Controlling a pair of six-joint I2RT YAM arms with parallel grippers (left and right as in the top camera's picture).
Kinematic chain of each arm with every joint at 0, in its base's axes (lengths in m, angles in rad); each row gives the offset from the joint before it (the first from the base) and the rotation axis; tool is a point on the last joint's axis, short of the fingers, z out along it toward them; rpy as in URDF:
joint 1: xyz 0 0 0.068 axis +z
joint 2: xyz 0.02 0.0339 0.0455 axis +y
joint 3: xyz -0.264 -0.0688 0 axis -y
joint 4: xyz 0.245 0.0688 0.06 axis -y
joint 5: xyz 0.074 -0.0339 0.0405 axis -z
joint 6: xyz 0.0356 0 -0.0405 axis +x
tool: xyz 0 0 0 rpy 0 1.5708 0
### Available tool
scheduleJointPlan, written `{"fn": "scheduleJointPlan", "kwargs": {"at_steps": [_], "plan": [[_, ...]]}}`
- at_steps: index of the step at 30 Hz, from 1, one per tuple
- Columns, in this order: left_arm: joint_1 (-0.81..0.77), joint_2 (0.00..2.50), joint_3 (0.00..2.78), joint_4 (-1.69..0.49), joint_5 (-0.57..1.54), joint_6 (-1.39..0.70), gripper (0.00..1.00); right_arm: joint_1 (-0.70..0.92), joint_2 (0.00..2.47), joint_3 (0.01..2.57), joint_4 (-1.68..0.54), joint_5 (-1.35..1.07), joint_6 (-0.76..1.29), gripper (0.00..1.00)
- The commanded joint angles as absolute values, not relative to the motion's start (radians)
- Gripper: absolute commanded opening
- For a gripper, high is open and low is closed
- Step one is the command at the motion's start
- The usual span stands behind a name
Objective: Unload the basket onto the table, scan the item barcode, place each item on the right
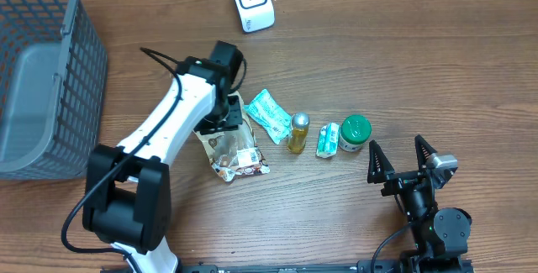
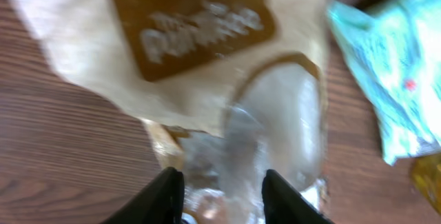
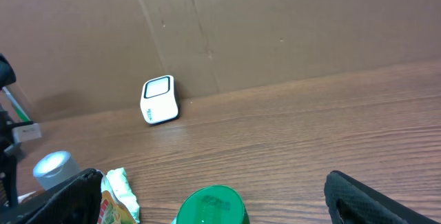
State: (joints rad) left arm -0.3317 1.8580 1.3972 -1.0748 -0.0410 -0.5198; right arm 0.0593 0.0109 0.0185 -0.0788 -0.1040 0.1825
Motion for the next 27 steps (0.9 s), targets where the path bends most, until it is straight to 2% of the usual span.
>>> {"fn": "scheduleJointPlan", "kwargs": {"at_steps": [1,10,14,23,27], "plan": [[-0.291,1.839,1.409,-1.077,-0.083,-0.529,0.31,0.055,0.003,0.008,-0.075,-0.098,0.183,1.0],[-0.273,1.845,1.374,-1.068,-0.166,-0.532,0.26,0.055,0.003,0.008,-0.075,-0.098,0.183,1.0],[-0.273,1.845,1.319,-1.03,-0.169,-0.532,0.27,0.055,0.003,0.008,-0.075,-0.098,0.183,1.0],[-0.275,1.845,1.198,-0.801,-0.16,-0.515,0.3,0.055,0.003,0.008,-0.075,-0.098,0.183,1.0],[-0.278,1.845,1.198,-0.715,-0.049,-0.46,0.3,0.055,0.003,0.008,-0.075,-0.098,0.183,1.0]]}}
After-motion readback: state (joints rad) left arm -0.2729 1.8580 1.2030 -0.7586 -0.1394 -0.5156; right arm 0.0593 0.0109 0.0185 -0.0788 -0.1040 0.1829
